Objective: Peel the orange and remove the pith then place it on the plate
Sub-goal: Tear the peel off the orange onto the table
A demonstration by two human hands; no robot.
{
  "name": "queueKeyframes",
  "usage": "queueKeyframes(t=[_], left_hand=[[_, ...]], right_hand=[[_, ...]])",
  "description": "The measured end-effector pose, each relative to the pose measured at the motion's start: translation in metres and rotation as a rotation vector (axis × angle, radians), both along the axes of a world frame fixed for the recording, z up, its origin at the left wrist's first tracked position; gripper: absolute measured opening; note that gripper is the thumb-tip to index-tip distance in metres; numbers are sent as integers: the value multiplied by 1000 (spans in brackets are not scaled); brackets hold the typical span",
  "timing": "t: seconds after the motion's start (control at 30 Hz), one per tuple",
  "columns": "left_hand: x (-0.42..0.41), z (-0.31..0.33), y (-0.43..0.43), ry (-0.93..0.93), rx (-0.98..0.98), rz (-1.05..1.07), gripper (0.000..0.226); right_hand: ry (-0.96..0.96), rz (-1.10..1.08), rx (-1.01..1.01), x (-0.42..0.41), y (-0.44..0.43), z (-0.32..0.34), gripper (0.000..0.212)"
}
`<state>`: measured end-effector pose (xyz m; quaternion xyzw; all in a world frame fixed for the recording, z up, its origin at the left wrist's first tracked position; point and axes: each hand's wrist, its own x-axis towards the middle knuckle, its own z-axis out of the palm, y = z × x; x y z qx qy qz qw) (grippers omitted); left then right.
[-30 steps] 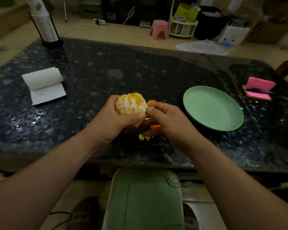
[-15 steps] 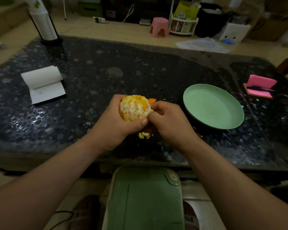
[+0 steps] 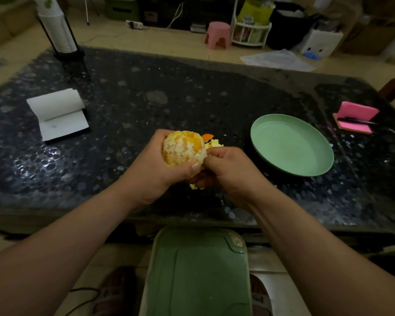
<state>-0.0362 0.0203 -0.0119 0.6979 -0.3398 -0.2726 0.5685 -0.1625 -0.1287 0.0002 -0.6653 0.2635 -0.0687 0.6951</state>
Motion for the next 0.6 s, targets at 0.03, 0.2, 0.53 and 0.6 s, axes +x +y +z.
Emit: queueKeyframes(t=[0.03,0.2,0.53,0.6], left_hand=[[1,1,1,12,-4,2,76],[-1,1,4,-6,-28,-6,71],[-1,3,1,17,-77,-11,66],[-1,2,1,25,-74,-4,69]], right_hand=[[-14,0,33,-1,0,0,25],[23,59,183,-1,-2,4,20],[10,49,115,-2,-2,4,20],[18,44,58,-1,-2,4,20]])
